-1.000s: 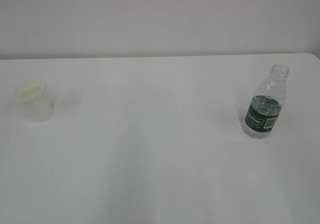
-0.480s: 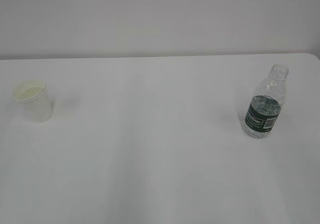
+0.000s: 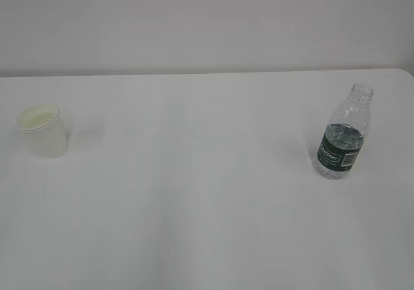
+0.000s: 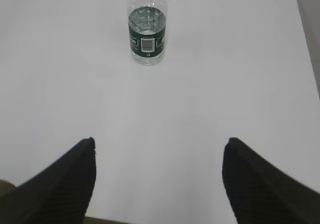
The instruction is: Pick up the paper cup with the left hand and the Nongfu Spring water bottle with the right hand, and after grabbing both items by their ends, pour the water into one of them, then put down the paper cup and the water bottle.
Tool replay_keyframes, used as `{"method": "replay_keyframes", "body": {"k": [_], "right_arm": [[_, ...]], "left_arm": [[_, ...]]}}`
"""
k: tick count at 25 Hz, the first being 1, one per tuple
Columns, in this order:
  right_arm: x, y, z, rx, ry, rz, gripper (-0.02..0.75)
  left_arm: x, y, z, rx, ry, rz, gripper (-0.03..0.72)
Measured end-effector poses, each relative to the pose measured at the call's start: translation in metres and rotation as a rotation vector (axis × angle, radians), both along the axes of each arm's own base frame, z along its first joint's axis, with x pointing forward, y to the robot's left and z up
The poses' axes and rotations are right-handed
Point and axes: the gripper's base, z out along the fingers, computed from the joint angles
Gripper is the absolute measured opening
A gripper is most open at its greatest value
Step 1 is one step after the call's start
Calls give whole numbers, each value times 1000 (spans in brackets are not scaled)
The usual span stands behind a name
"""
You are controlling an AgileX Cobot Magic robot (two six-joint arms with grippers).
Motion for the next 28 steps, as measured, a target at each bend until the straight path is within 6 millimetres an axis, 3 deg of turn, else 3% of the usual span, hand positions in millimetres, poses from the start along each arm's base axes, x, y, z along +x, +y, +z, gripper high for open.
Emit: {"method": "replay_keyframes", "body": {"k": [3, 8, 20, 28], "right_arm": [[-7, -2, 1, 9, -41, 1, 589], [-13, -2, -1, 17, -29, 1, 589], [-16, -1, -11, 27, 40, 4, 589], [-35, -5, -12, 60, -79, 14, 588]], "left_arm": [[1, 0, -2, 4, 3, 0, 478], [1, 0, -5, 5, 9, 0, 430], [1, 0, -5, 7, 8, -1, 406], [1, 0, -5, 7, 8, -1, 379]]}}
